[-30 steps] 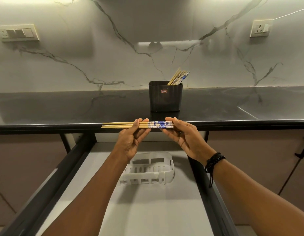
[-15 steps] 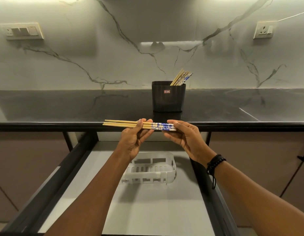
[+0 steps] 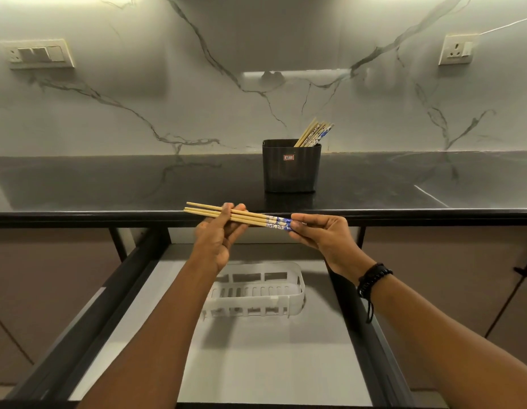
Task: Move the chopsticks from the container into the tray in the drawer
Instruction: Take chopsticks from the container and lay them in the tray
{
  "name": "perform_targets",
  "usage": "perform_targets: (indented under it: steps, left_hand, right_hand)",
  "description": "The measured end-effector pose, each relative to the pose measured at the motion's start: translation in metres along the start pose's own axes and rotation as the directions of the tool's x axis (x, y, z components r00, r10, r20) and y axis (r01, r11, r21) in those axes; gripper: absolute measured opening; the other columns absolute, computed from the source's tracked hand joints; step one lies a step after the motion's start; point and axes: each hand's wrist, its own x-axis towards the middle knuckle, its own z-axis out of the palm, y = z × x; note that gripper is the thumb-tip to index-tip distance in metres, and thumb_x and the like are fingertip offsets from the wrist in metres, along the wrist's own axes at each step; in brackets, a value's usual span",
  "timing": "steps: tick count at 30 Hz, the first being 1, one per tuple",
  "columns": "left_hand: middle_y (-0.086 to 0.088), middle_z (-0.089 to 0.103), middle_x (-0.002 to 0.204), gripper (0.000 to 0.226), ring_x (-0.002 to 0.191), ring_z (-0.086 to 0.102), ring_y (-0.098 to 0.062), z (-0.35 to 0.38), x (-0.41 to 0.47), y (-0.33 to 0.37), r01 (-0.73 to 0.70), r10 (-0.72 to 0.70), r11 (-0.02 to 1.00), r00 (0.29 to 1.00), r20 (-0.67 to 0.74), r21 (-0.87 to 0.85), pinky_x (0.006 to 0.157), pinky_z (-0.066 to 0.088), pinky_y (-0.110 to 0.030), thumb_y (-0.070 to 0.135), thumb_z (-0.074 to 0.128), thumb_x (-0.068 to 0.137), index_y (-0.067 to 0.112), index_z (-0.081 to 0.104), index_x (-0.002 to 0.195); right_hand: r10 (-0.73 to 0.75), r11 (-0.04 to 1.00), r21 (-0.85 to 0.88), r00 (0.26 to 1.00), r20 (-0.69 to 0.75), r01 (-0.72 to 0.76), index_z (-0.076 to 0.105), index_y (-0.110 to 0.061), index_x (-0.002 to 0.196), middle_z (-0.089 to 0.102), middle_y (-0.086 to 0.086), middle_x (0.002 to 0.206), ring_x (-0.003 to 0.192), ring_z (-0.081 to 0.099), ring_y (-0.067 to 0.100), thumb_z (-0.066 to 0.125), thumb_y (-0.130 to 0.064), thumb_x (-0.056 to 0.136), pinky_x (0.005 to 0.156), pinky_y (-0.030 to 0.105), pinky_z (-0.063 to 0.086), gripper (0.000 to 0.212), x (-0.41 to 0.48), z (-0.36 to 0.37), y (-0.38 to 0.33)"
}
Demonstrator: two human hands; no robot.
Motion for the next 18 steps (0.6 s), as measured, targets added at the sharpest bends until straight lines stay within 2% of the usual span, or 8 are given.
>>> perform_targets:
  steps: [6, 12, 15, 18]
  left_hand:
    - [-0.014, 0.07, 0.107, 0.026, 0.093, 0.071, -0.02, -0.017, 0.003, 0.016, -0.094, 0.077, 0.993, 0.974, -0.213, -0.074, 0.076, 0.06, -0.035, 0.014, 0.058, 0.093, 0.004, 0.058, 0.117]
    - [-0.014, 0.07, 0.103, 0.016, 0.092, 0.071, -0.02, -0.022, 0.004, 0.014, -0.042, 0.033, 0.999, 0.958, -0.285, -0.023, 0.085, 0.058, -0.037, 0.012, 0.058, 0.093, 0.005, 0.059, 0.108]
    - [-0.01, 0.066, 0.092, 0.005, 0.085, 0.069, -0.017, -0.032, 0.011, 0.013, 0.014, 0.029, 0.995, 0.902, -0.432, 0.097, 0.081, 0.058, -0.032, 0.014, 0.061, 0.092, 0.012, 0.057, 0.089]
    - [-0.004, 0.054, 0.075, 0.019, 0.066, 0.055, -0.012, -0.044, 0.016, 0.011, 0.064, 0.148, 0.933, 0.83, -0.538, 0.354, 0.061, 0.049, -0.021, 0.014, 0.06, 0.092, 0.014, 0.05, 0.076]
  right_hand:
    - [0.064, 0.998, 0.01, 0.998, -0.016, -0.063, 0.074, -0.006, 0.096, 0.075, 0.014, 0.1, 0.094, 0.073, 0.026, 0.068, -0.001, 0.082, 0.075, 0.028, 0.061, 0.016, 0.0, -0.005, 0.002]
    - [0.111, 0.994, -0.011, 0.994, -0.023, -0.111, 0.074, -0.005, 0.096, 0.075, 0.016, 0.101, 0.091, 0.073, 0.025, 0.067, 0.001, 0.083, 0.076, 0.028, 0.061, 0.016, 0.002, -0.006, 0.006]
    - [0.14, 0.988, -0.054, 0.989, -0.038, -0.142, 0.073, -0.003, 0.096, 0.074, 0.017, 0.102, 0.09, 0.073, 0.024, 0.067, 0.001, 0.084, 0.074, 0.026, 0.061, 0.015, 0.004, -0.01, 0.011]
    - [0.182, 0.969, -0.159, 0.982, -0.049, -0.187, 0.072, -0.002, 0.096, 0.073, 0.019, 0.102, 0.091, 0.073, 0.025, 0.068, 0.0, 0.083, 0.072, 0.025, 0.061, 0.013, 0.005, -0.015, 0.017]
